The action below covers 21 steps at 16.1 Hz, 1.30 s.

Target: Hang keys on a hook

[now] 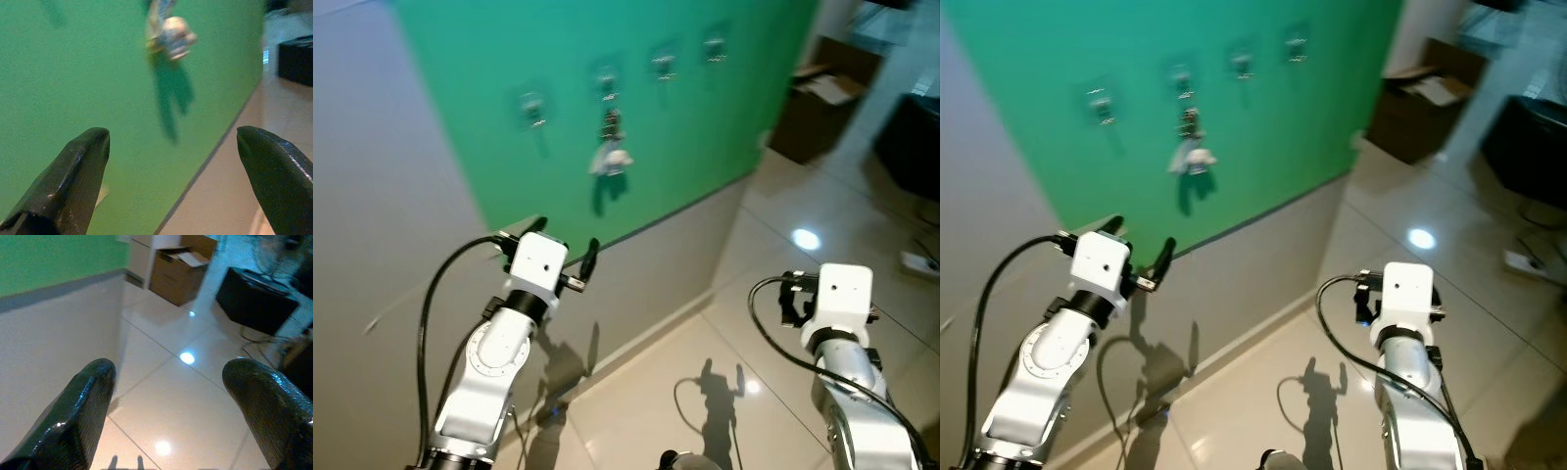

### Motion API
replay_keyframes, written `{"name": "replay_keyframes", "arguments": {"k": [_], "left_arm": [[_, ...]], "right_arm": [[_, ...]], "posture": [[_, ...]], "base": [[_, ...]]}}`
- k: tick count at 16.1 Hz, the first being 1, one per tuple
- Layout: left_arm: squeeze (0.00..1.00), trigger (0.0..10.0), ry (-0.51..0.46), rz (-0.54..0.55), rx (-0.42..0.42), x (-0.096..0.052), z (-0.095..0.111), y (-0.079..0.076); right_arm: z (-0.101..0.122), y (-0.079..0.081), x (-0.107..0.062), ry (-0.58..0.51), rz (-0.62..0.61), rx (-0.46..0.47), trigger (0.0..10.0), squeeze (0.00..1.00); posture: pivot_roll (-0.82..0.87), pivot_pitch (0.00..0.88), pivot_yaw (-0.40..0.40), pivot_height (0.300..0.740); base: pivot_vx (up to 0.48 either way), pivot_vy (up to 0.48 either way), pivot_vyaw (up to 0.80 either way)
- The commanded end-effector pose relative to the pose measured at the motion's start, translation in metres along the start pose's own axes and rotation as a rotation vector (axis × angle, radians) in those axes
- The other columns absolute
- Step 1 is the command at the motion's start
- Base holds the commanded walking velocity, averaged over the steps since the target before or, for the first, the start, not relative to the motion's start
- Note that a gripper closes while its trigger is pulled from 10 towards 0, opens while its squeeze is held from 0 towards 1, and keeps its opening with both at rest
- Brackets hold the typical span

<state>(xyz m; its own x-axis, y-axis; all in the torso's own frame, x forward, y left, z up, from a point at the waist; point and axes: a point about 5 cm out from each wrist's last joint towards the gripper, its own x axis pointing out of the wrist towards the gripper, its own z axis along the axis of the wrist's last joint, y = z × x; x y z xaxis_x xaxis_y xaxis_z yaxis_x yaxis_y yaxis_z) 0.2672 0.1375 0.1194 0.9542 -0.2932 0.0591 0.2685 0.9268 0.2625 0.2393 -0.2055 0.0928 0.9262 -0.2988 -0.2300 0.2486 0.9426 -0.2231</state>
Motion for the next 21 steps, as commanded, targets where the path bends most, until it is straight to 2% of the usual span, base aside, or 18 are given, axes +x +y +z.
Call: {"name": "replay_keyframes", "arguments": {"k": [1,5,9,17,21], "left_arm": [[0.00,10.0,0.003,-0.009,0.007,0.000,-0.003,-0.003],[0.00,10.0,-0.036,-0.034,-0.005,0.005,0.002,-0.009],[0.00,10.0,-0.052,-0.048,0.001,0.007,0.004,-0.009],[0.00,10.0,-0.098,-0.064,0.015,0.016,0.014,-0.005],[0.00,10.0,-0.117,-0.066,-0.001,0.022,0.019,-0.006]], "right_arm": [[0.003,-0.005,-0.002,-0.017,-0.026,-0.005,10.0,0.00],[0.003,-0.016,-0.008,-0.014,-0.087,0.027,10.0,0.00],[0.003,-0.013,-0.013,-0.018,-0.080,0.013,10.0,0.00],[0.011,-0.008,-0.008,-0.035,-0.052,0.005,10.0,0.00],[0.020,-0.002,-0.005,-0.067,-0.020,-0.012,10.0,0.00]], "posture": [[-0.11,0.000,0.040,0.740],[-0.13,0.000,0.052,0.740],[-0.14,0.000,0.061,0.740],[-0.14,0.001,0.069,0.740],[-0.14,0.006,0.075,0.740]], "base": [[0.000,0.000,-0.80],[0.000,0.000,-0.80],[0.000,0.000,-0.80],[0.000,0.000,-0.80],[0.000,-0.480,-0.55]]}}
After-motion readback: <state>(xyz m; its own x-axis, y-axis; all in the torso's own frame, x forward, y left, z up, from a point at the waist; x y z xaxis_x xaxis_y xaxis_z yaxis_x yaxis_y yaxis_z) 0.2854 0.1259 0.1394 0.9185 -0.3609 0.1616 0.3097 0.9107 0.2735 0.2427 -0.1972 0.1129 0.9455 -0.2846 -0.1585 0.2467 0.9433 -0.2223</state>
